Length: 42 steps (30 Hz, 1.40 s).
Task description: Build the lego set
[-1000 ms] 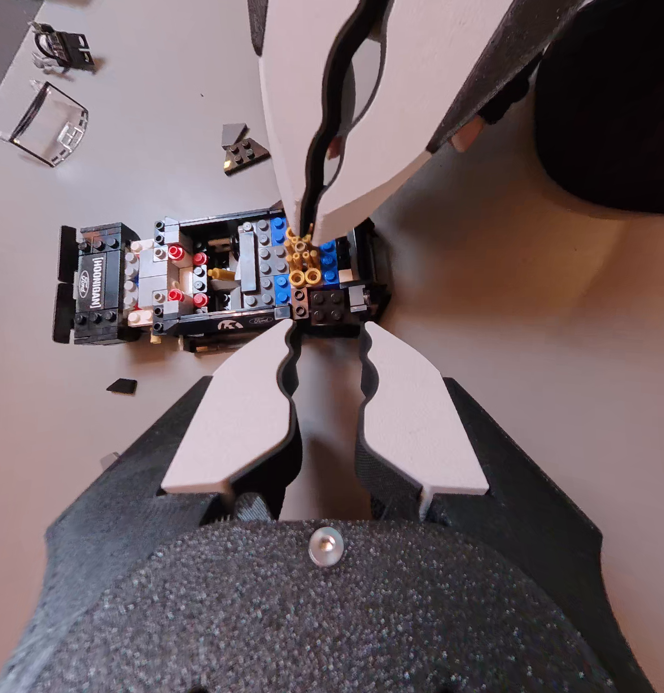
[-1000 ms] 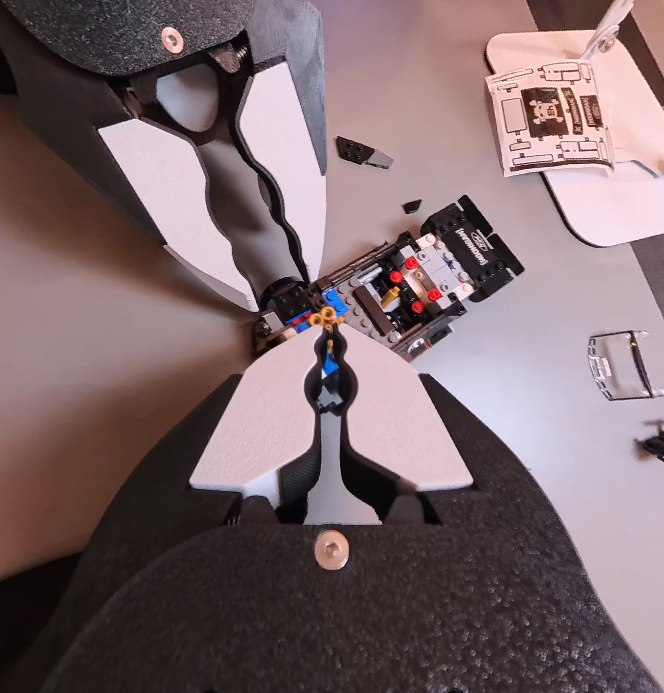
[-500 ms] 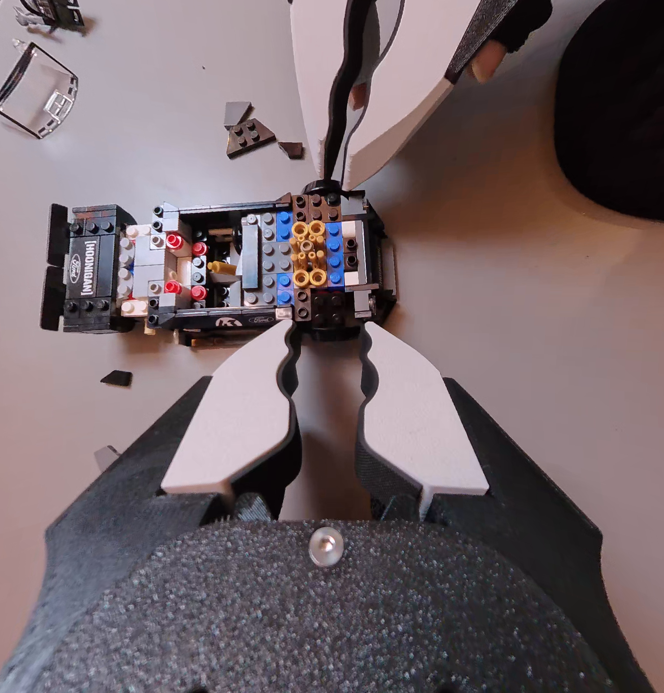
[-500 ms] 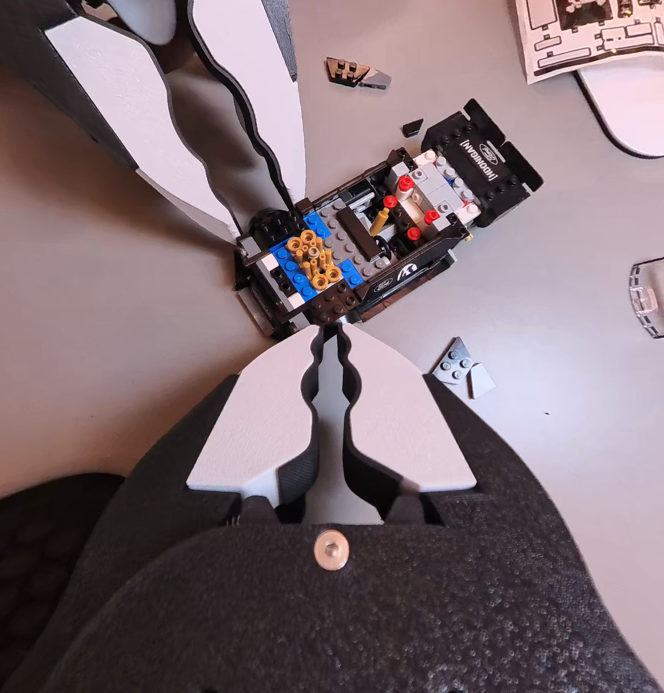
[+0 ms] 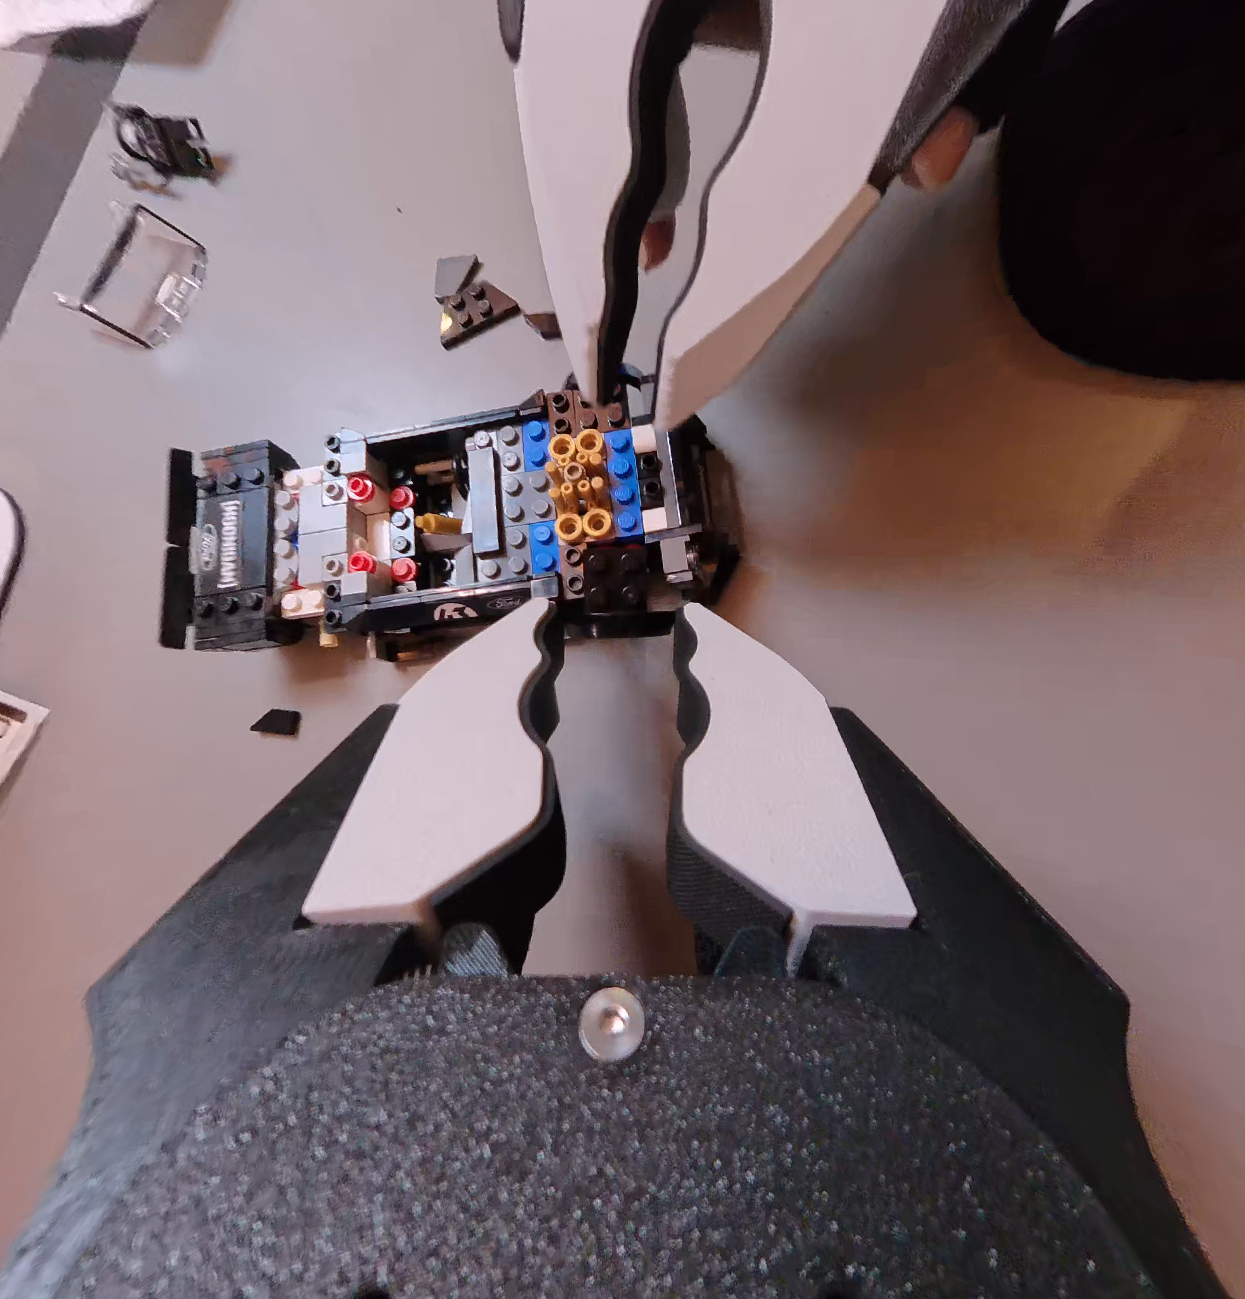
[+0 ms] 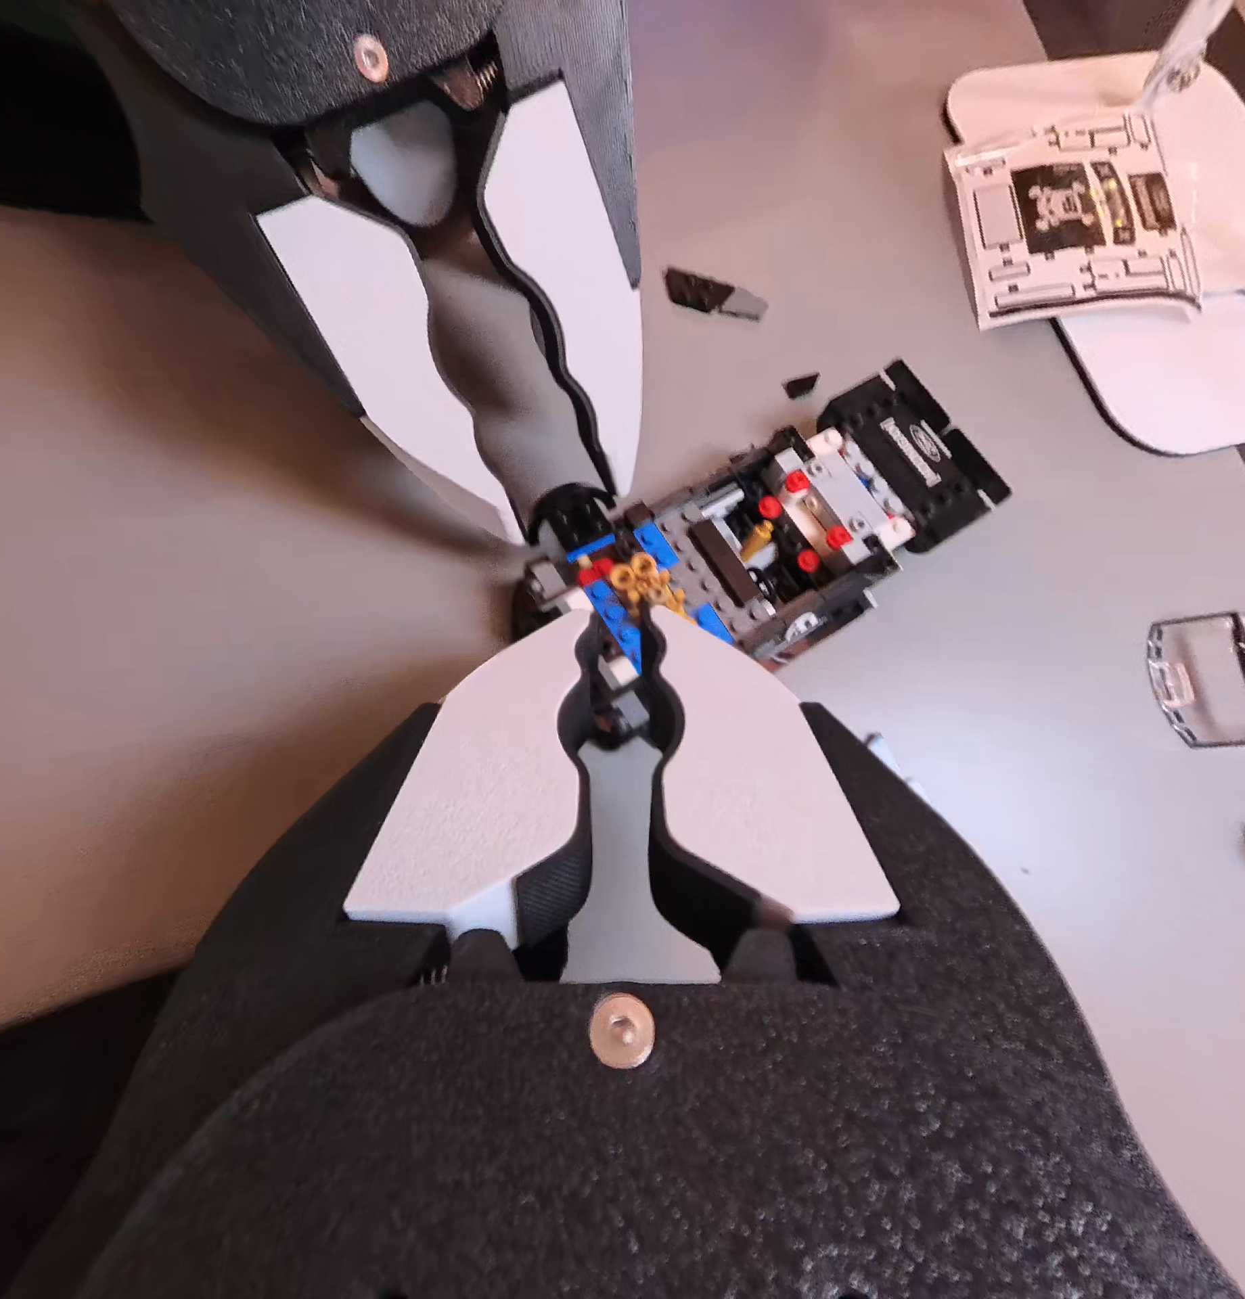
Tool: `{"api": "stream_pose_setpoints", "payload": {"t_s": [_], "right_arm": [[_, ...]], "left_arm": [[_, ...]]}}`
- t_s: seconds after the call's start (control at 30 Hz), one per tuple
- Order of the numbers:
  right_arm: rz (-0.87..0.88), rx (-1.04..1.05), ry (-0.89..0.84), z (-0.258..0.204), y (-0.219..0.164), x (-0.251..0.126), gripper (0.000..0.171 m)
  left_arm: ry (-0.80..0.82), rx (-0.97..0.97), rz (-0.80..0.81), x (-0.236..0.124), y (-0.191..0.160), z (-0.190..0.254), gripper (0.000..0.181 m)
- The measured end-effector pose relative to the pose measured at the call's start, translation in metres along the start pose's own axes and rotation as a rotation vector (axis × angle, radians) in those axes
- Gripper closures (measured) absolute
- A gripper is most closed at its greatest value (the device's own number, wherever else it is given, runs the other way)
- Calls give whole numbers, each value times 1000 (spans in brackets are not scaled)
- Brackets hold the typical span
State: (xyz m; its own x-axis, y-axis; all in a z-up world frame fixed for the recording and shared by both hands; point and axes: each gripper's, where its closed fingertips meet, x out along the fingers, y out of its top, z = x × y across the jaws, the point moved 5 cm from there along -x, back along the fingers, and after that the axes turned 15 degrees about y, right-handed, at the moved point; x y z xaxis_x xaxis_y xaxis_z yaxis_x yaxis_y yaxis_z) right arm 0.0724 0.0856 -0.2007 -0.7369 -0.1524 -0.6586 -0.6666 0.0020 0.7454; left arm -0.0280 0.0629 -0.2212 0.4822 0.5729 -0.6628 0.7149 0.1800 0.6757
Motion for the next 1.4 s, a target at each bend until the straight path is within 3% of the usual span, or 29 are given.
{"api": "stream_pose_setpoints", "payload": {"t_s": [0.23, 0.53, 0.83, 1.4], "right_arm": [[218, 186, 141, -10, 20, 12, 146], [255, 223, 219, -20, 25, 13, 154], [468, 332, 411, -20, 25, -4, 154], [551, 343, 519, -24, 28, -8, 154]], "left_arm": [[117, 94, 148, -25, 14, 6, 151], [132, 123, 199, -32, 19, 12, 151], [75, 29, 318, -44, 25, 12, 145], [52, -5, 399, -51, 31, 12, 152]]}}
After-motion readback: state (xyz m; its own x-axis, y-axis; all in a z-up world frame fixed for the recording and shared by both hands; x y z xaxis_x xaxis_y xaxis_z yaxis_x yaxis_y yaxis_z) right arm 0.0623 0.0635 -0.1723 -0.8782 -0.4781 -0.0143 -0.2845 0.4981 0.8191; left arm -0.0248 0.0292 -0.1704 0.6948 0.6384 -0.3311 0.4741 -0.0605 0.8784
